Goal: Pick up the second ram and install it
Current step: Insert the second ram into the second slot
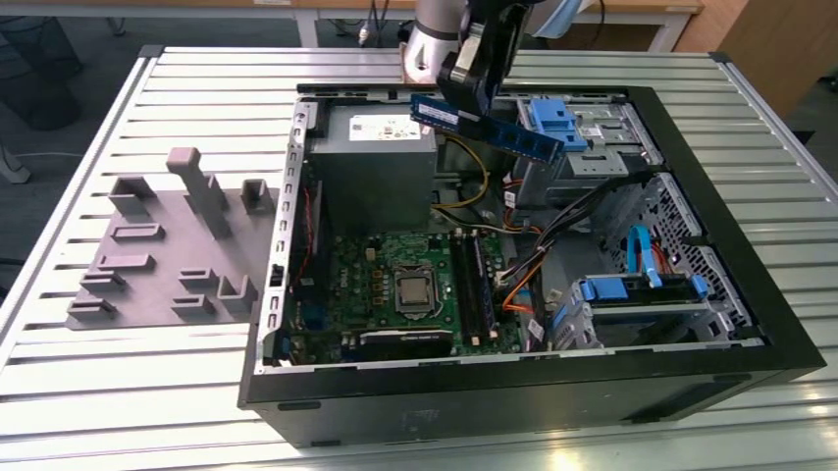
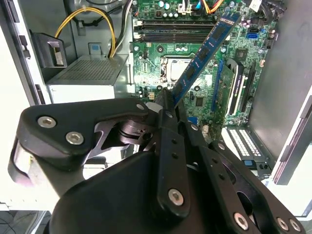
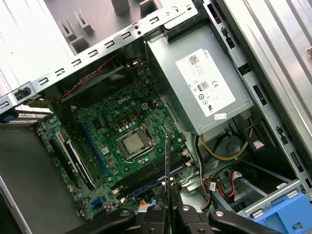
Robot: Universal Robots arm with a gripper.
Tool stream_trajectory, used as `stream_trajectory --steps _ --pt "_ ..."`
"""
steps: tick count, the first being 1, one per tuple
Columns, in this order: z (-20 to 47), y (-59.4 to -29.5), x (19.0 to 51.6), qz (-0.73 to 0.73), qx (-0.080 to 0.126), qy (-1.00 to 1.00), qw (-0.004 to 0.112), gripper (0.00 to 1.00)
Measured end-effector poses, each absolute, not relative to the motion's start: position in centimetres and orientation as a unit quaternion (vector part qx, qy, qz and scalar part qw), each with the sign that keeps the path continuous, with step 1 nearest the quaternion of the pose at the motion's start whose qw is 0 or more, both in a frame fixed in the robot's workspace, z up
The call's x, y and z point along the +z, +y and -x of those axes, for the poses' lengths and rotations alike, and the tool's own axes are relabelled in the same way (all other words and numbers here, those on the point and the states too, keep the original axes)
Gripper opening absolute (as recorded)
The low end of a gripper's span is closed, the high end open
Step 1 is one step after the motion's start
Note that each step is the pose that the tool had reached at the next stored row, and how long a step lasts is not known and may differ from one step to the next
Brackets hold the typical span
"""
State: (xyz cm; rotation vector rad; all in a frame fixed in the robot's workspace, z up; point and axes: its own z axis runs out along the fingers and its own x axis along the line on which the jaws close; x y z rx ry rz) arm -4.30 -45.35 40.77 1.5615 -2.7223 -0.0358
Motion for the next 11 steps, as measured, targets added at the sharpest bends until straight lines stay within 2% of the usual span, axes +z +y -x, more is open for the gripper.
stream_trajectory --steps 11 --pt "4.3 -45.35 40.77 -0.493 -0.011 -0.87 0.001 0.14"
